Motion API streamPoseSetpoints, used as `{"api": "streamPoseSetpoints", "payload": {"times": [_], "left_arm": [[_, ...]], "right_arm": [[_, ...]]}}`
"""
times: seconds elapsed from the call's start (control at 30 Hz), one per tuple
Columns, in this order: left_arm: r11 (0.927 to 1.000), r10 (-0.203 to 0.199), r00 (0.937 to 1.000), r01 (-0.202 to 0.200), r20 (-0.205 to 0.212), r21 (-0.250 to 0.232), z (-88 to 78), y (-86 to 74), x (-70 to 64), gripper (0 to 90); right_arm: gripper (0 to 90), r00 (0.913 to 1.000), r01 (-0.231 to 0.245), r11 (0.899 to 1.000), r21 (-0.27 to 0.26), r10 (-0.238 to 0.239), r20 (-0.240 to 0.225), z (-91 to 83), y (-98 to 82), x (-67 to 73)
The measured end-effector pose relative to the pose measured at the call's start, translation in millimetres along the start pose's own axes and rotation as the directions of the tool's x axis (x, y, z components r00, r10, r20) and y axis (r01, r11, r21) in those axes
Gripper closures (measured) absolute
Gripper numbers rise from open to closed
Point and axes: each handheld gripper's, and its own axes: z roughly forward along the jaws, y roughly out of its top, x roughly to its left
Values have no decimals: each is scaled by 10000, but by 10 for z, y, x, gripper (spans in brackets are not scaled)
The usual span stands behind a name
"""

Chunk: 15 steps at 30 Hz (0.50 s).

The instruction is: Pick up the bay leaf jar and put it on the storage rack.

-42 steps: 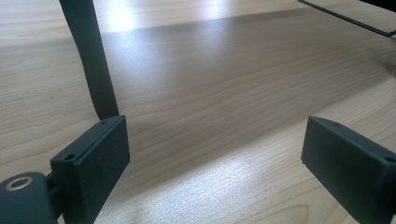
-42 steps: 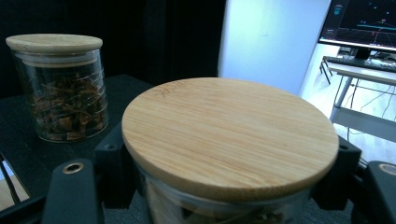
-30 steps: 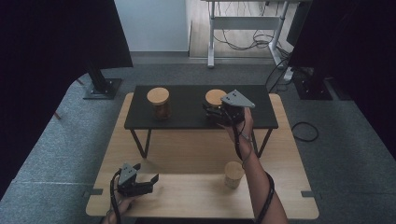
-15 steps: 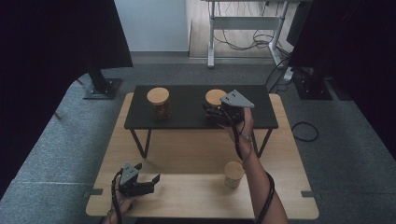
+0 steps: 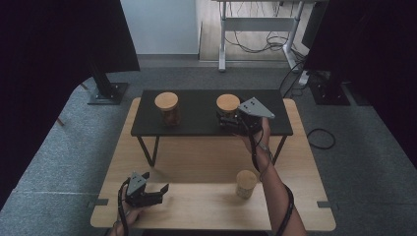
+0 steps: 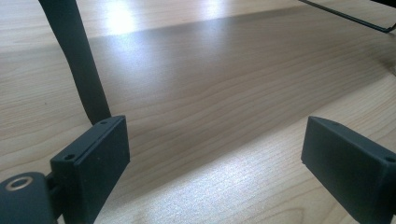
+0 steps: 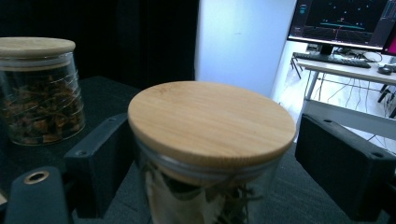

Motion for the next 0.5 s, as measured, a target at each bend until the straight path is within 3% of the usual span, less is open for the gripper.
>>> {"api": "streamPoseSetpoints", "payload": {"times": [0.5], "left_arm": [[10000, 63, 10000, -63, -17, -11, -18, 0, -22, 71]], "right_arm": [[112, 9986, -287, 9987, -422, 268, -450, -284, -42, 28]]}}
